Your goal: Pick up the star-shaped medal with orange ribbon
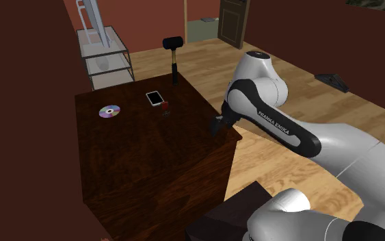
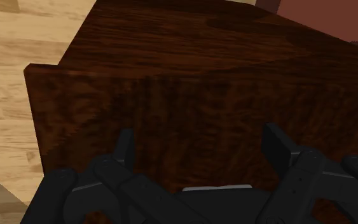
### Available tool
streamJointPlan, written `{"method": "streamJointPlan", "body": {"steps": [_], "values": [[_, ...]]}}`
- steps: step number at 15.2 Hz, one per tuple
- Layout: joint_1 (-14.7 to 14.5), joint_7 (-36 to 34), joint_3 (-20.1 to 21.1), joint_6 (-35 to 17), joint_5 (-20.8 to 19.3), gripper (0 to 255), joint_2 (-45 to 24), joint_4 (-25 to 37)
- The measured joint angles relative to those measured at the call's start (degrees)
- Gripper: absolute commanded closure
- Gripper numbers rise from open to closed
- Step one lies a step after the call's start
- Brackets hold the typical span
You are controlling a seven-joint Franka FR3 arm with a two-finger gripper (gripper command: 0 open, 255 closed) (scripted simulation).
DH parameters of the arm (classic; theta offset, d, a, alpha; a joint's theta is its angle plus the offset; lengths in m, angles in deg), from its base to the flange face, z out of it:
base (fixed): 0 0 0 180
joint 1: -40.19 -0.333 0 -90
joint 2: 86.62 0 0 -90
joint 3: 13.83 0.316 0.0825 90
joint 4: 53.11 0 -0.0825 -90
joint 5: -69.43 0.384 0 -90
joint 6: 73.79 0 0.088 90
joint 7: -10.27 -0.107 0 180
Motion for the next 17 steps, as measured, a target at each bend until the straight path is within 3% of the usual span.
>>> {"method": "streamJointPlan", "body": {"steps": [4, 17], "values": [[-0.23, -1.05, 1.50, -2.34, -0.14, 0, -3.82, 1.84], [-0.45, -9.50, 9.98, -8.50, -5.56, 0, -30.99, 24.47]]}}
